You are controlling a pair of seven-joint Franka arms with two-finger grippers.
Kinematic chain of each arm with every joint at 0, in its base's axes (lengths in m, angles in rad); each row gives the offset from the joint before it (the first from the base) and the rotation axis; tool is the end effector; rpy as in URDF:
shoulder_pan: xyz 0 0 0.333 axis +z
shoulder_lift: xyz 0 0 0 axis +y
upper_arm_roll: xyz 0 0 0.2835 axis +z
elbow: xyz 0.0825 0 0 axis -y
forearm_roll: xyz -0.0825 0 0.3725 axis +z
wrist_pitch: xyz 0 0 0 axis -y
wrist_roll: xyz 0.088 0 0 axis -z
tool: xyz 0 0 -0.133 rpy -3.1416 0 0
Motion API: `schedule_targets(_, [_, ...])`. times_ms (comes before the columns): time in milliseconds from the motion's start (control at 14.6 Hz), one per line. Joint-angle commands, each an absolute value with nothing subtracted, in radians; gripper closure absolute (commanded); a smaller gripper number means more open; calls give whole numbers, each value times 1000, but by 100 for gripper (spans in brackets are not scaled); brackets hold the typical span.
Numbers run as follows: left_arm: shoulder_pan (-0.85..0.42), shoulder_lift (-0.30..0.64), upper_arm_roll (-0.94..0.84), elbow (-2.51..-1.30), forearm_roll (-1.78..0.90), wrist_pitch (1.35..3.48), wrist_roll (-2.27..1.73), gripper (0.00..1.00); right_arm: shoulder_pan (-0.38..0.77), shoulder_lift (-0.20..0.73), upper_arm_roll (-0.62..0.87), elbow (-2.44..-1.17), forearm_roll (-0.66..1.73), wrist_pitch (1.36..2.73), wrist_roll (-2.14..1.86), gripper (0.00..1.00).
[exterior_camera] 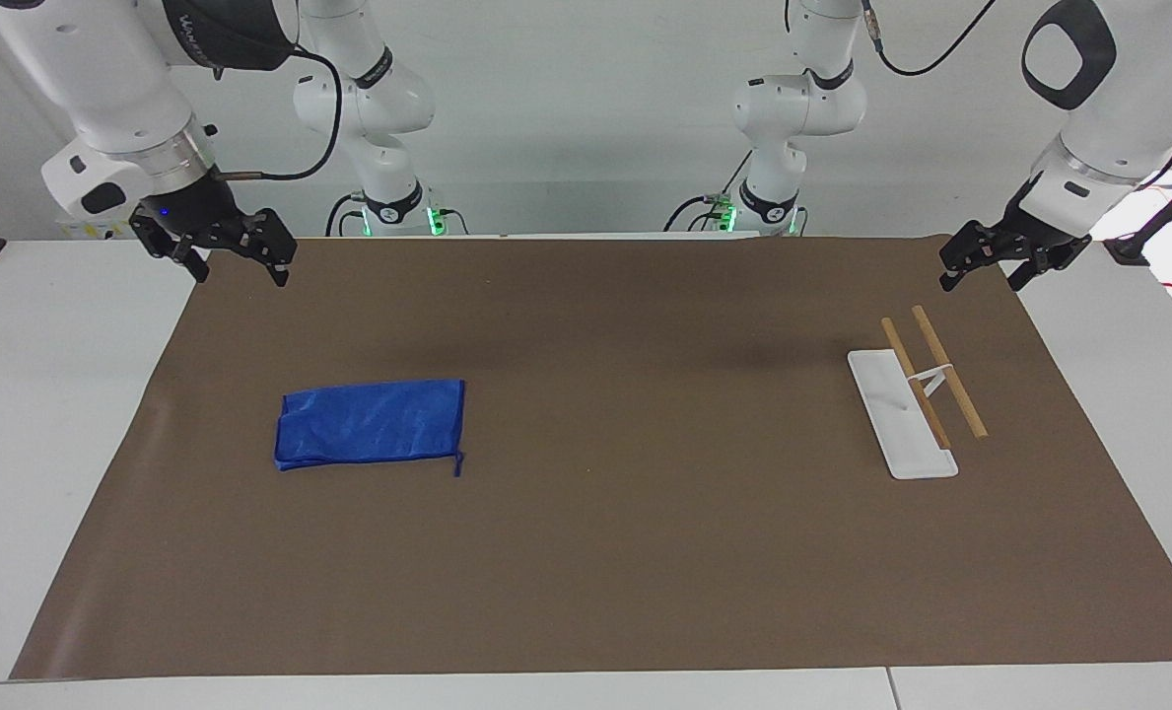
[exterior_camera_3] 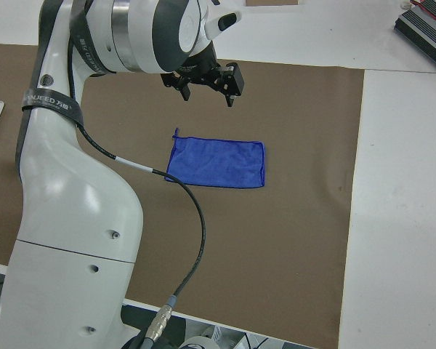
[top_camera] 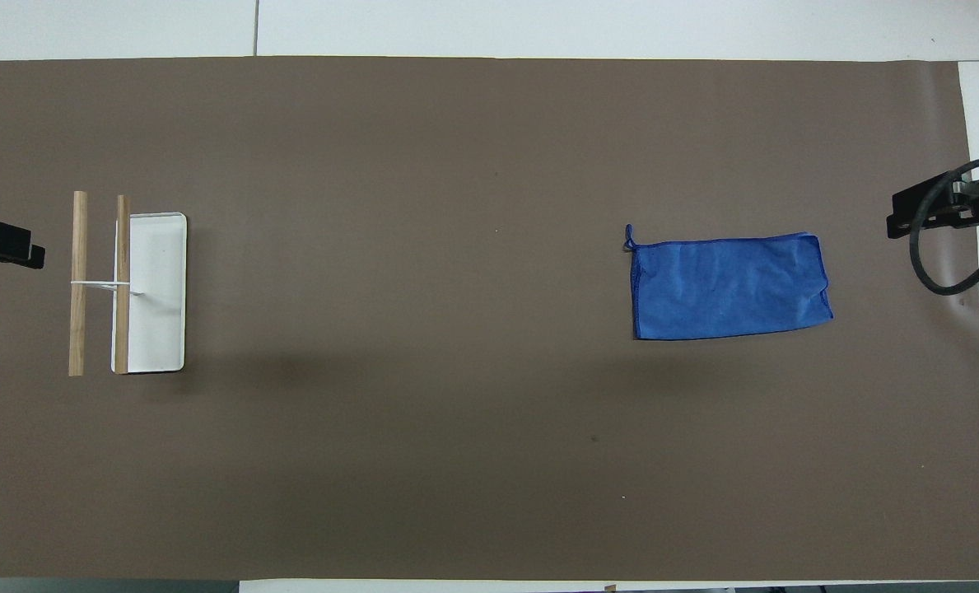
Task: Right arm passes towel to left arm to hang
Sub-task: 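Reach the right gripper down to the blue towel and grasp it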
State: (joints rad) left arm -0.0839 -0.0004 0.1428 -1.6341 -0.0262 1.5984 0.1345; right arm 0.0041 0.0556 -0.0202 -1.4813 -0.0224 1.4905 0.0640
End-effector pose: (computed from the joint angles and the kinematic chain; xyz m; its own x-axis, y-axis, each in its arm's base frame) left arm 0.5419 0.0285 0.5395 0.9967 -0.0748 -0.0315 -0.0738 -0.9968 0.0307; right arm 0.5492 -0.0117 0.5697 0.9956 -0.0818 -0.0448 -0.0807 -0.9964 0.0264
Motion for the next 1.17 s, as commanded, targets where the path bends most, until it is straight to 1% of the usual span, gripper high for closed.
schedule_targets(0, [-91, -26, 144, -1658, -8, 1609, 140, 0, -2, 57, -17, -1479, -18, 1497, 47, 0])
schedule_targets(412, [-91, -26, 144, -1658, -8, 1609, 140, 0, 0, 51, -15, -1499, -17, 1515, 55, 0])
schedule_targets(550, [-91, -26, 144, -1658, -8, 1609, 140, 0, -2, 32, -17, -1546, -15, 1560, 57, 0])
schedule_targets(618, [-91, -26, 144, -1658, -8, 1609, 140, 0, -3, 23, -17, -1577, -15, 1604, 57, 0])
schedule_targets(756, [-92, -26, 144, -1658, -9, 1609, 140, 0, -2, -15, -15, -1702, -15, 1747, 52, 0])
schedule_targets(824, [-92, -26, 144, -1658, -8, 1609, 140, 0, 0, -21, -15, -1745, -14, 1775, 54, 0])
schedule_targets(962, [-92, -26, 144, -1658, -8, 1609, 140, 0, -2, -2, -15, -1804, 4, 1848, 51, 0])
schedule_targets(1099, [-91, -26, 144, -1658, -8, 1609, 140, 0, -2, 24, -15, -1883, 14, 1967, 43, 0])
